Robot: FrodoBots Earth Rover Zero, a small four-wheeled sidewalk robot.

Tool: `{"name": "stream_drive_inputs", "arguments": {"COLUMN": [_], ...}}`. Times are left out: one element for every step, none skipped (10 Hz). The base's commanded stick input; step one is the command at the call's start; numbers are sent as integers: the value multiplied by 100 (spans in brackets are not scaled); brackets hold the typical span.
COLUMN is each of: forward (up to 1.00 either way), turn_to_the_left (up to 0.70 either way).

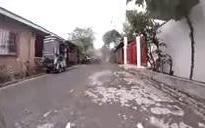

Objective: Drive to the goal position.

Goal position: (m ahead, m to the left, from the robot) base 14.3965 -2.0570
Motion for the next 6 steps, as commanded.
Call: {"name": "stream_drive_inputs", "arguments": {"forward": [47, 48, 49, 8, 9, 8], "turn_to_the_left": [0, 0, 0, 0, 0, 0]}}
